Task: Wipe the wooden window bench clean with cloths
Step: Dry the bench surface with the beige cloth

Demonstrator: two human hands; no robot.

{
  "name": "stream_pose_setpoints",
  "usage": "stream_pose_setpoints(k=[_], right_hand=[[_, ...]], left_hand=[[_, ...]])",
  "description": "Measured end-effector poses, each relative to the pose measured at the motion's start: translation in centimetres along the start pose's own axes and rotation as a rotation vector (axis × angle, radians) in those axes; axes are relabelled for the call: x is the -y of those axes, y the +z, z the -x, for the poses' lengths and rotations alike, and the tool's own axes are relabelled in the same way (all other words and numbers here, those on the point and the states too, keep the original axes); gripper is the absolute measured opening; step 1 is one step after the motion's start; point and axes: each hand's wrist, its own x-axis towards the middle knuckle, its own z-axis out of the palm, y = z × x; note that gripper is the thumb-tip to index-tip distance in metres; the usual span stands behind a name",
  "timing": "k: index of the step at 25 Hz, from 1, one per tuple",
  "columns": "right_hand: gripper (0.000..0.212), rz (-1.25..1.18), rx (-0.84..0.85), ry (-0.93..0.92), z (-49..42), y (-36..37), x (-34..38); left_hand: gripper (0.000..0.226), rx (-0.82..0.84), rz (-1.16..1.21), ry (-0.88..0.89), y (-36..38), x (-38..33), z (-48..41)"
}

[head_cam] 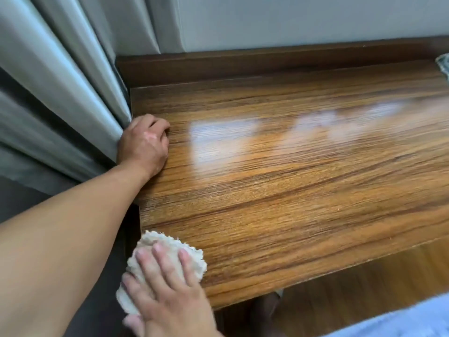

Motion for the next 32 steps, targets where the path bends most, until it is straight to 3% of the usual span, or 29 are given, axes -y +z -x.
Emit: stream_pose_setpoints(k=[3, 6, 8, 9, 13, 15, 17, 19, 22, 24, 25, 27, 29, 32], right_hand=[[0.064, 0.143, 0.028, 0.051, 2.2, -3.7, -9.3], [0.071, 0.126, -0.1, 0.593, 0.6, -8.4, -20.4], [0.071, 0.05, -0.205, 0.837, -1.8, -7.5, -18.7], [0.069, 0.075, -0.233, 0.796, -2.6, -5.2, -14.8], [0.068, 0.078, -0.074, 0.125, 1.4, 1.1, 3.9], [0.067, 0.094, -0.029, -0.029, 4.8, 0.8, 2.6], [0.065, 0.119, -0.05, -0.018, 7.6, -1.5, -4.5], [0.065, 0.182, -0.094, 0.205, 9.7, -3.9, -13.9], [0.07, 0.135, -0.169, 0.754, 10.7, -8.2, -27.0], [0.07, -0.004, -0.292, 1.048, 9.9, -8.7, -27.4], [0.067, -0.007, -0.35, 1.091, 9.1, -7.7, -24.8], [0.061, 0.065, -0.365, 0.895, 8.1, -4.0, -15.8], [0.061, 0.009, -0.251, 0.497, 8.6, -1.0, -5.4], [0.065, 0.002, -0.079, 0.036, 9.4, 0.4, -1.5]], left_hand=[[0.035, 0.081, 0.014, -0.019, -0.4, -0.5, 0.5], [0.046, 0.21, -0.052, -0.006, -0.5, -0.2, 1.4], [0.05, 0.273, -0.081, -0.006, -0.4, 0.0, 1.4], [0.051, 0.286, -0.1, -0.008, -0.4, 0.1, 1.2], [0.053, 0.337, -0.216, 0.0, -1.1, -0.6, 1.2], [0.054, 0.356, -0.249, -0.017, -1.6, -1.5, 1.3], [0.055, 0.345, -0.278, -0.036, -1.8, -2.5, 1.4], [0.055, 0.333, -0.227, -0.1, -1.9, -3.9, 2.0], [0.053, 0.337, -0.19, -0.078, -1.9, -6.4, 4.4], [0.054, 0.358, -0.146, -0.042, -1.9, -7.5, 6.5], [0.054, 0.371, -0.114, -0.038, -2.0, -7.7, 7.6], [0.055, 0.405, -0.045, -0.048, -2.6, -7.7, 10.0], [0.055, 0.428, 0.005, -0.05, -3.8, -7.1, 12.7], [0.052, 0.456, 0.052, -0.062, -5.9, -6.4, 16.4]])
